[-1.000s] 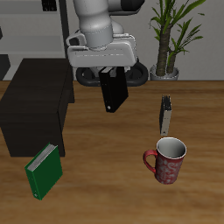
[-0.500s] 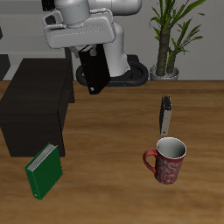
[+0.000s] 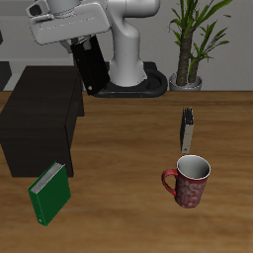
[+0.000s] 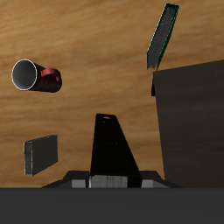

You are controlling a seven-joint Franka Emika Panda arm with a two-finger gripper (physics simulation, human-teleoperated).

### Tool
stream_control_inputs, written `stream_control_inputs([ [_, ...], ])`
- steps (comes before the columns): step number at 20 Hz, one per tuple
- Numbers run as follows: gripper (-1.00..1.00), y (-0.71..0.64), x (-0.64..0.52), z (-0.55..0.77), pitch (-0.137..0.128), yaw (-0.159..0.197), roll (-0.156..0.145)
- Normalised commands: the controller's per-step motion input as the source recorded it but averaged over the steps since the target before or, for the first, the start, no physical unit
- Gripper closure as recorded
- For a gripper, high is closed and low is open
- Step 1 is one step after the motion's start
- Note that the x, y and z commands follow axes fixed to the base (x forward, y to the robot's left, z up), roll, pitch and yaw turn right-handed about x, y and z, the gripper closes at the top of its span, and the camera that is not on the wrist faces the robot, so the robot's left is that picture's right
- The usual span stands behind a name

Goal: Place the black book upright on top of the shelf

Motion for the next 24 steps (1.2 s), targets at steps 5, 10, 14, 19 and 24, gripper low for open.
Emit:
stream_control_inputs([
  [5, 1.00, -0.39, -0.06, 0.20, -0.024, 0.021, -0.046],
  [10, 1.00, -0.50, -0.02, 0.20, -0.032, -0.003, -0.103],
  [14, 1.00, -0.47, -0.06, 0.27, -0.085, -0.013, -0.154],
  [19, 1.00, -0.33, -0.01, 0.06, -0.023, 0.015, -0.123],
  [24, 1.00, -0.11, 0.00, -0.08, 0.022, -0.030, -0.018],
])
